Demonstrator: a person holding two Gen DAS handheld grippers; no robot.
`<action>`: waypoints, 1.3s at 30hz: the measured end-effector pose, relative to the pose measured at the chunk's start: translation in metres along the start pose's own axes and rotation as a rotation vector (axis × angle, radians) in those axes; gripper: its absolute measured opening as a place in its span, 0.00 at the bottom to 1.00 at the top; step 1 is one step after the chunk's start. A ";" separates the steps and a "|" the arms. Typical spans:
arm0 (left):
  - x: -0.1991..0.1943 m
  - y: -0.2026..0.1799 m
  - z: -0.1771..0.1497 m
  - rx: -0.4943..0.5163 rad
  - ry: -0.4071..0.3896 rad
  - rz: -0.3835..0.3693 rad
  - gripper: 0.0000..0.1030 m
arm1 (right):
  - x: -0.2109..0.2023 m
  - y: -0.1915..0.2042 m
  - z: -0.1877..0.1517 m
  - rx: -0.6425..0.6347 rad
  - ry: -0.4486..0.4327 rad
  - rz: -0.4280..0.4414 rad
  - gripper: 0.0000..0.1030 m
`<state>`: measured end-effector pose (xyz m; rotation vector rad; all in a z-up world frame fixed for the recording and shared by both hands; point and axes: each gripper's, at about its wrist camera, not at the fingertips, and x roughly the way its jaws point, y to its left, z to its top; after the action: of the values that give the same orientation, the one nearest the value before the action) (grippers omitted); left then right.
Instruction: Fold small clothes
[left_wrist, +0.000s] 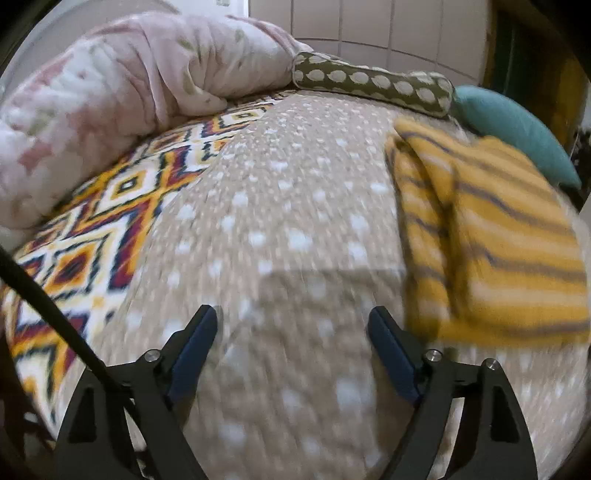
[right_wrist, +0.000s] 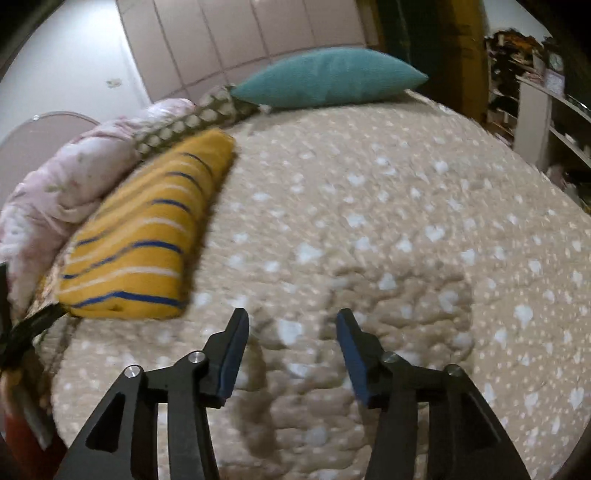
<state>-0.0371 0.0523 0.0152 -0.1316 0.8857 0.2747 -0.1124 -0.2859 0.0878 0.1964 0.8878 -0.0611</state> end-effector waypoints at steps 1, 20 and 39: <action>-0.007 -0.002 -0.009 0.002 -0.014 0.010 0.83 | 0.002 -0.003 -0.002 0.013 -0.003 0.008 0.53; -0.039 -0.020 -0.044 0.037 -0.002 0.095 0.94 | 0.007 0.021 -0.023 -0.145 -0.109 -0.091 0.64; -0.066 -0.056 -0.067 0.091 0.070 0.122 0.94 | 0.007 0.024 -0.027 -0.168 -0.131 -0.123 0.65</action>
<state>-0.1104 -0.0282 0.0240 -0.0028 0.9757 0.3443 -0.1258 -0.2565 0.0693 -0.0188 0.7693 -0.1122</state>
